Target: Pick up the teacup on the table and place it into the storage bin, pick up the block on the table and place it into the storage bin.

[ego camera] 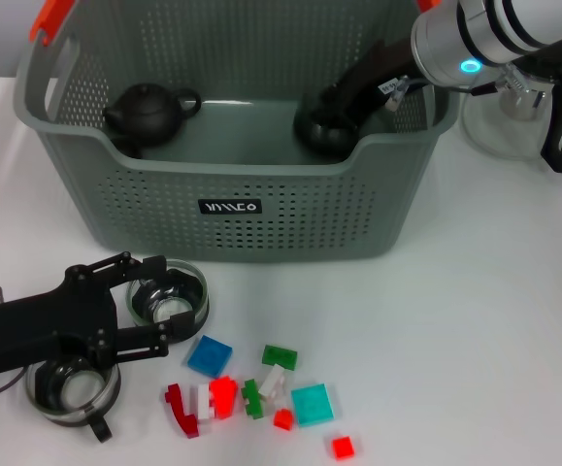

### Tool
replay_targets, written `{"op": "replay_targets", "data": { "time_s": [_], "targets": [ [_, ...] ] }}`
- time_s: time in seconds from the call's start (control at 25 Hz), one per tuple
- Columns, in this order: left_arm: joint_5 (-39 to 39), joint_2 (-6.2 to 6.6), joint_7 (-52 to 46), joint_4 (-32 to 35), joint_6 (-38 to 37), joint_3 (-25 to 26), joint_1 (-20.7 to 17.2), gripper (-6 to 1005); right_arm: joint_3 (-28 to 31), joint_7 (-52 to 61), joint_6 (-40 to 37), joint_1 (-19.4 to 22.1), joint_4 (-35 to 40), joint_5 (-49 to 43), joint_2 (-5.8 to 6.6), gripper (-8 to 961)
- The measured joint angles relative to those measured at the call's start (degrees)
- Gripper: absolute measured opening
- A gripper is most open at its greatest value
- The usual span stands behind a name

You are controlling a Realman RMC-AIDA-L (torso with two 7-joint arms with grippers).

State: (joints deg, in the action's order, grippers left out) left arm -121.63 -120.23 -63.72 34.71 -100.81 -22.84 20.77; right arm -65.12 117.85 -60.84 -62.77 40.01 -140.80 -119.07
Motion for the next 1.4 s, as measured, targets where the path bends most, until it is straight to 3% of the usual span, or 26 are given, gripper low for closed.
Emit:
{"op": "replay_targets", "data": {
  "time_s": [0.04,0.48,0.64,1.0,1.16,1.4],
  "targets": [
    [0.02,0.0,0.0,-0.02,0.0,-0.01,-0.05,862,0.0,0.09,-0.05,-0.06,0.06,0.0,-0.01,107],
    [0.39,0.0,0.0,0.2,-0.4,-0.02,-0.28,862,-0.04,0.91,-1.55,1.48,7.8,0.27,-0.93,585],
    [0.44,0.0,0.0,0.34,-0.46,-0.02,-0.29,862,-0.07,0.87,-4.03,4.08,15.11,3.8,-1.2,608],
    [0.19,0.46,-0.34,1.1,-0.54,-0.01,-0.14,862,-0.01,-8.19,-13.51,16.33,30.4,27.22,-1.02,641],
    [0.19,0.59,-0.35,1.13,-0.49,-0.01,0.1,862,0.16,-11.6,-17.89,20.28,32.17,32.25,-0.95,639],
    [0.16,0.72,-0.7,2.78,-1.5,0.01,-0.13,860,-0.1,-16.83,-30.87,23.61,32.24,33.26,-0.98,636]
  ]
}}
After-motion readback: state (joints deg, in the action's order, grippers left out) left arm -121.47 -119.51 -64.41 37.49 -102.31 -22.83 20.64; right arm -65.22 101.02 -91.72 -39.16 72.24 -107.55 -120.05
